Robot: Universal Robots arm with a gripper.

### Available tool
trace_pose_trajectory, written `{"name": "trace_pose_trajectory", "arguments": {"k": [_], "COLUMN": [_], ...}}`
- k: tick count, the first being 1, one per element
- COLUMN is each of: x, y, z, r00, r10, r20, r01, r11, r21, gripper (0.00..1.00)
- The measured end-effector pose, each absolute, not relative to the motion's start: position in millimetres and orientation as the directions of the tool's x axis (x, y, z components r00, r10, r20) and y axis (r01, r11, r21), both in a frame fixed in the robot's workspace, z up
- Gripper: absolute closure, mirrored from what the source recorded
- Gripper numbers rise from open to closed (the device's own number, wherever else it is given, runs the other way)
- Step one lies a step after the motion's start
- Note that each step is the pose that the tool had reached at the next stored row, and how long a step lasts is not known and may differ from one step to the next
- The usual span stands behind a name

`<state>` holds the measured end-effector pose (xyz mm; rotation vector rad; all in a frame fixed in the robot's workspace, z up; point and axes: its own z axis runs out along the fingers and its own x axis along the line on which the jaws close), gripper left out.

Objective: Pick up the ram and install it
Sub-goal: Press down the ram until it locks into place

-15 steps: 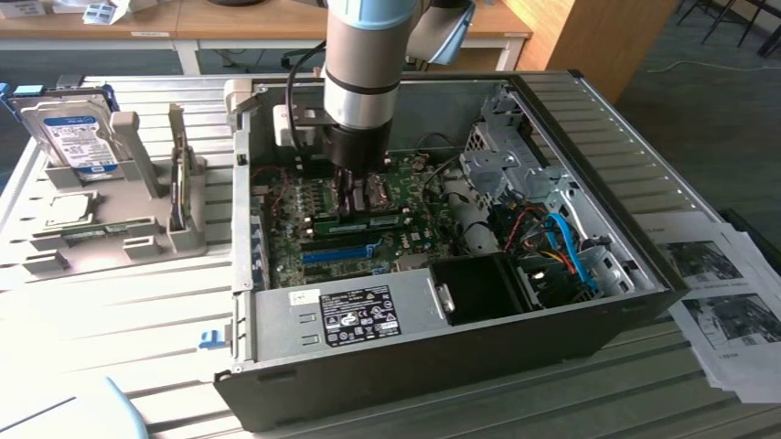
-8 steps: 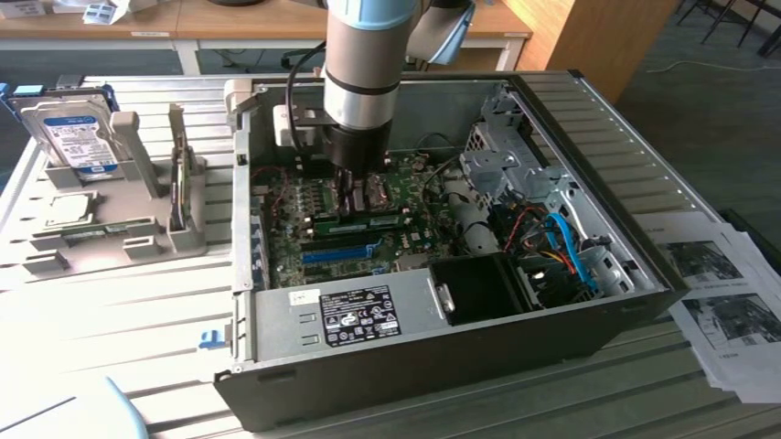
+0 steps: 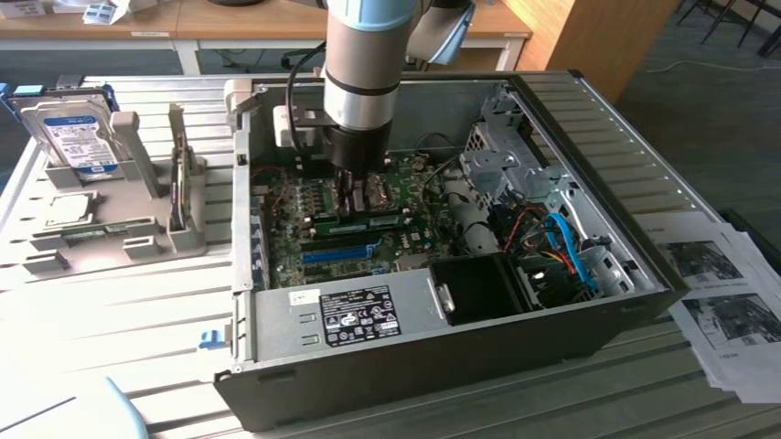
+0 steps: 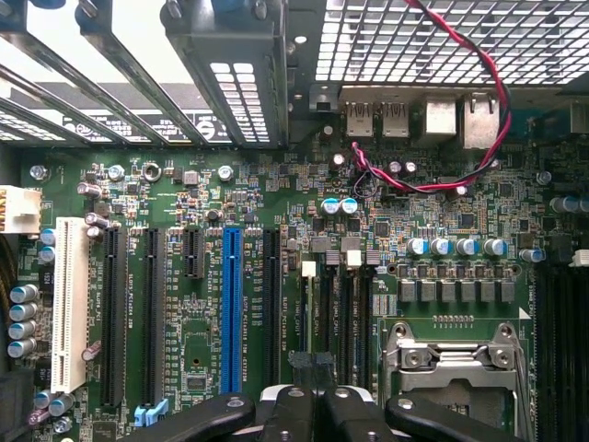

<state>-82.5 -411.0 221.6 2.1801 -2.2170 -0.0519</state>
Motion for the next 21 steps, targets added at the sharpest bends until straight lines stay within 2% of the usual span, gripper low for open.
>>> {"name": "trace_pose_trajectory", "arguments": {"k": [21], "x": [-82], "y": [-411], "z": [251], "r00": [-0.017], "r10": [-1.000], "r20": [-0.001], "r01": [-0.999], "r11": [0.017], "r21": [0.046], "gripper": [0.91]}}
